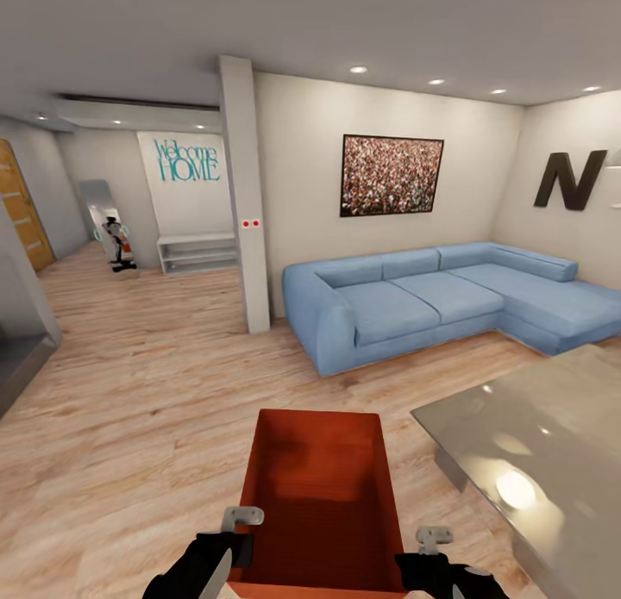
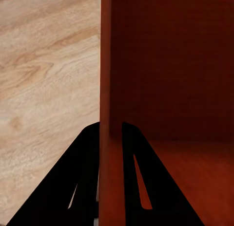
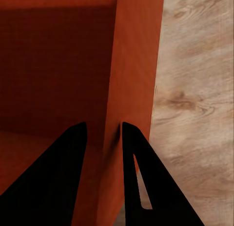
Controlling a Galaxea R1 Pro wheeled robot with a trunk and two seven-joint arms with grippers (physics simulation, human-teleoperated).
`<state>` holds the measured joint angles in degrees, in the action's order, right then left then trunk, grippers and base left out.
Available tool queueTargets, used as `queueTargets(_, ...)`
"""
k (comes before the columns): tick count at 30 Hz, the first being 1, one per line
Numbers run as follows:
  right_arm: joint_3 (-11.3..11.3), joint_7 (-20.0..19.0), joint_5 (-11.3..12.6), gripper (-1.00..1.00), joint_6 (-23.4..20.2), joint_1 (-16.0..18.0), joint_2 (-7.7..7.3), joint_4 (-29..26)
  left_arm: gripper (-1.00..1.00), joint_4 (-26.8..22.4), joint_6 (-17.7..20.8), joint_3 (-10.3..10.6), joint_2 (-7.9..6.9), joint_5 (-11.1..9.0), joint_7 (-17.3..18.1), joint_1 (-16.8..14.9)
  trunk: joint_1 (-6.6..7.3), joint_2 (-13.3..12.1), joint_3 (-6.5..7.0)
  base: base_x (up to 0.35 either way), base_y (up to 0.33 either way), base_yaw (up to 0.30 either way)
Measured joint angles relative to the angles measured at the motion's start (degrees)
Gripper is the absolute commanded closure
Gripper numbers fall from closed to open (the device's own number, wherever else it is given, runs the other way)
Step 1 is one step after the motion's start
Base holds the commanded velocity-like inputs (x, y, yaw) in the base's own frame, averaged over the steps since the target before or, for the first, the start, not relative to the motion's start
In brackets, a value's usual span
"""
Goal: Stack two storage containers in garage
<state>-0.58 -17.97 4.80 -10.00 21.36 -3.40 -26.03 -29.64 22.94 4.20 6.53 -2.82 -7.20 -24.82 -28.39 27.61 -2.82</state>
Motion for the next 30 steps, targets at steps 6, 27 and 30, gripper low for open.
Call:
queueTargets(6, 0.1, 0.0, -0.1, 1.0, 1.8, 0.0, -0.01, 0.1, 1.0, 0.1, -1.8, 0.2, 0.01, -0.1, 0.0, 0.0, 0.0, 0.0, 0.26, 0.0, 0.0, 0.263)
queueTargets(27, 0.0, 0.1, -0.1, 1.0, 1.9, 0.0, 0.01, 0.0, 1.0, 0.2, -2.0, 0.2, -0.07, -0.2, 0.2, 0.0, 0.0, 0.0, 0.39, 0.0, 0.0, 0.095)
queueTargets(30, 0.0, 0.1, -0.1, 1.0, 1.9, 0.0, 0.01, 0.0, 1.0, 0.2, -2.0, 0.2, -0.07, -0.2, 0.2, 0.0, 0.0, 0.0, 0.13, 0.0, 0.0, 0.0)
